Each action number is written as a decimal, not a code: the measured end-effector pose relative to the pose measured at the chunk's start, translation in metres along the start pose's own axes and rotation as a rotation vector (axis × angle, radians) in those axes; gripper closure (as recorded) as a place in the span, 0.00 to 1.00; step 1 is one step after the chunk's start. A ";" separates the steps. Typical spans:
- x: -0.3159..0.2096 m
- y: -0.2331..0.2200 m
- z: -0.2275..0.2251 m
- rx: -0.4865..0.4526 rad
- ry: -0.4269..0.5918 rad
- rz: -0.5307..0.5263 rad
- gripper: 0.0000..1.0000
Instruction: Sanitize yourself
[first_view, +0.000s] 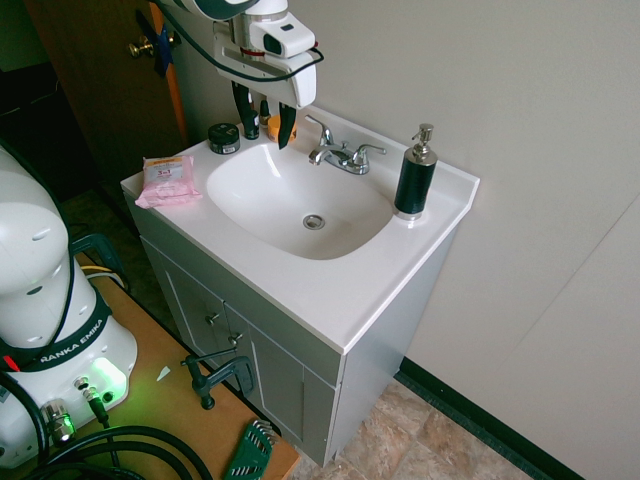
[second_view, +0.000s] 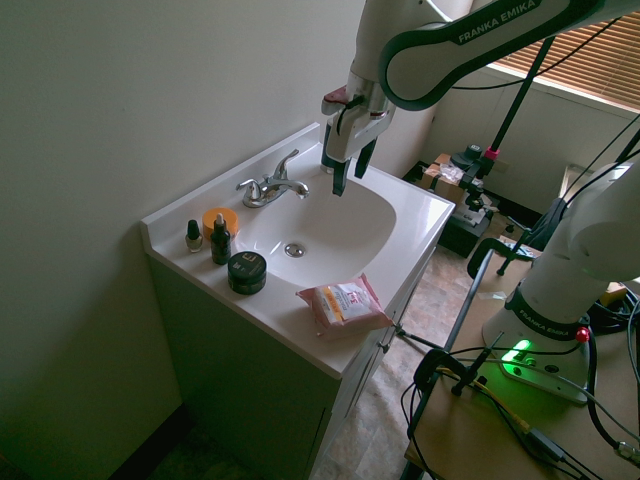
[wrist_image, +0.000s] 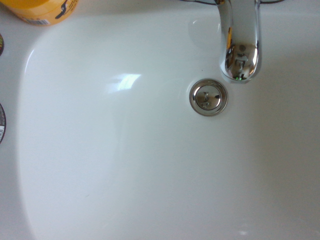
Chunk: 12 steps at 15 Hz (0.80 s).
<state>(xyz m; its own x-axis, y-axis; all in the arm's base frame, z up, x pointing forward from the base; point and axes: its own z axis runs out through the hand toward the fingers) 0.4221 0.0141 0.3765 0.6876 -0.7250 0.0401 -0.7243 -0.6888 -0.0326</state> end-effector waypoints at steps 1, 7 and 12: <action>0.000 0.000 0.001 0.001 -0.004 0.003 0.00; 0.024 -0.011 -0.011 0.042 0.012 0.082 0.00; 0.117 -0.026 -0.073 0.118 0.045 0.201 0.00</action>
<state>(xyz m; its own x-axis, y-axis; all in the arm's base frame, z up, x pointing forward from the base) 0.5176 -0.0528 0.4545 0.5252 -0.8485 0.0654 -0.8336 -0.5284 -0.1611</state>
